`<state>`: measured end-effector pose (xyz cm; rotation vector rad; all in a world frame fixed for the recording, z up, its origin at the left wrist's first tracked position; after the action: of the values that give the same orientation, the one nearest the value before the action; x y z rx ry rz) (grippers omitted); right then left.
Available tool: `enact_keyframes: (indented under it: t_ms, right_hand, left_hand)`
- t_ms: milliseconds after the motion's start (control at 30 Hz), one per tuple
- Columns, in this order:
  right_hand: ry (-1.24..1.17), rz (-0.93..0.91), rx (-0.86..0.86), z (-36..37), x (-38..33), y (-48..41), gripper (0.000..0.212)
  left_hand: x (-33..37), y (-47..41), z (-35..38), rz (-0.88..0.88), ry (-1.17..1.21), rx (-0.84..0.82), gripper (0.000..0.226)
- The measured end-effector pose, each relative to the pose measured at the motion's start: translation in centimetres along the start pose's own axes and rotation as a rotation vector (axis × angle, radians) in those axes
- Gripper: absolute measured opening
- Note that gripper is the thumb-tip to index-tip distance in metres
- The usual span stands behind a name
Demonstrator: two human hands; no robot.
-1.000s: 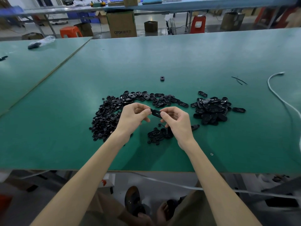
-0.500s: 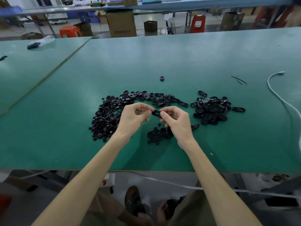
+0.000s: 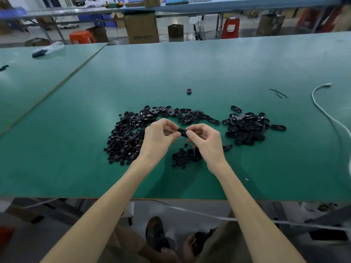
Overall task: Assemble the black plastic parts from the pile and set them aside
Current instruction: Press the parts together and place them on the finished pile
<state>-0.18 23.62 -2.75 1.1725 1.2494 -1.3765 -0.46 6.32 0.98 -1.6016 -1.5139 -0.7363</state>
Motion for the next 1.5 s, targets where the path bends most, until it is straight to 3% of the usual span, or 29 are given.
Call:
enact_keyframes:
  t_ms: [533,700,867,1100,1367,1500]
  right_hand:
    - [-0.066,0.003,-0.058,0.2,0.1,0.1,0.016]
    - [-0.112,0.009,-0.068,0.2,0.1,0.0,0.014]
    - [-0.140,0.005,-0.063,0.1,0.1,0.0,0.012]
    - [-0.134,0.001,-0.026,-0.1,0.3,-0.1,0.006]
    - [-0.102,0.013,-0.029,0.0,0.5,-0.2,0.006]
    - [-0.057,0.008,-0.055,0.2,0.6,-0.2,0.011]
  left_hand:
    - [0.1,-0.1,0.2,0.049,-0.123,0.012,0.019]
    - [-0.2,-0.2,0.4,0.061,-0.047,0.015,0.018]
    - [-0.3,0.0,1.2,0.009,0.177,-0.111,0.007]
    - [-0.2,0.3,2.0,-0.044,0.354,-0.047,0.005]
    - [-0.1,-0.1,1.5,-0.105,0.473,0.052,0.021]
    - [-0.4,0.2,1.6,-0.187,0.623,0.040,0.014]
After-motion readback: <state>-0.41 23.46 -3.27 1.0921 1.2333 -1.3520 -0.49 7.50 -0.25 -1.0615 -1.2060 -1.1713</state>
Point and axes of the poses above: each hand's wrist, its own y-axis away from the middle knuckle, its own z-axis out of the palm, x = y × z, the point moved 5 cm from there along -y, towards the middle knuckle
